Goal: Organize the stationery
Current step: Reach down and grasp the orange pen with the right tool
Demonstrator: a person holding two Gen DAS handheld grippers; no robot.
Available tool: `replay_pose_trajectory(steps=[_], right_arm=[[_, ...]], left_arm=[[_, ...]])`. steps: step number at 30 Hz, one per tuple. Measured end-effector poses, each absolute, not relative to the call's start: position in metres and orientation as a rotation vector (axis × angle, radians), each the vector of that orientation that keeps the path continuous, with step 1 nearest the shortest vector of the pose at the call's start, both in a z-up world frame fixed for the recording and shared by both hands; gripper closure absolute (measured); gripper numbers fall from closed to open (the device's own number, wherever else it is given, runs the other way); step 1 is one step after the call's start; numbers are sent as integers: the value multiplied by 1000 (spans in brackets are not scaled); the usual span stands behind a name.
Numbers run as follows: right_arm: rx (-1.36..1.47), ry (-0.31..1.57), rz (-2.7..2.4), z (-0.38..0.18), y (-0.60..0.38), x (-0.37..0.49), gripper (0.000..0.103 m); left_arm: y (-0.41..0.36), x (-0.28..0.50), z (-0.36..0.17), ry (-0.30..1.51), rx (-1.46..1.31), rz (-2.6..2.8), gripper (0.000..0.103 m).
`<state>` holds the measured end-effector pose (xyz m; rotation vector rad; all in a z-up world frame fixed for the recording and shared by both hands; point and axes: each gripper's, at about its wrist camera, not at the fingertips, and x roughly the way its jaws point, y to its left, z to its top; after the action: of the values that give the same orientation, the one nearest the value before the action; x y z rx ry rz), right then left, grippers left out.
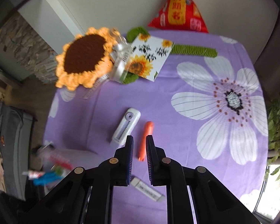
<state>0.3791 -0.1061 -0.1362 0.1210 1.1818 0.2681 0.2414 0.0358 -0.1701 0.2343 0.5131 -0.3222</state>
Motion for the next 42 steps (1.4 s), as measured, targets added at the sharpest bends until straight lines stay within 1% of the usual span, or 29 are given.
replay_pose_trajectory(steps=[1,5,8,10,14,17,20,22,24,30,33,42], right_arm=[[110,1148,273,-127,-106,371,95],[68,1015,319,-81,-104,341,95],[-7,1000,335,-68,-95,332,95],[23,1064,313,-78,-94,343,95],[114,1229,277,-127,-97,378,95],[185,1306,226,-161,-105,402,95],[210,1344,228,-179,-106,417,92],[201,1345,197,-185,-104,424,86],[209,1350,188,-191,-102,429,84],[220,1385,194,-203,-89,440,84],[220,1378,174,-204,-87,443,78],[290,1411,130,-210,-102,444,78]], left_arm=[[36,242,-170,514,234,-322,29],[36,242,-170,513,235,-322,29],[36,241,-170,513,235,-323,29],[36,241,-170,512,235,-323,29],[37,242,-170,511,235,-325,29],[37,242,-170,513,233,-324,29],[37,241,-170,511,233,-328,29],[37,241,-170,511,232,-329,29],[37,241,-170,511,232,-329,29],[37,241,-170,510,232,-330,29],[37,241,-170,511,232,-330,29],[37,241,-170,509,233,-331,29]])
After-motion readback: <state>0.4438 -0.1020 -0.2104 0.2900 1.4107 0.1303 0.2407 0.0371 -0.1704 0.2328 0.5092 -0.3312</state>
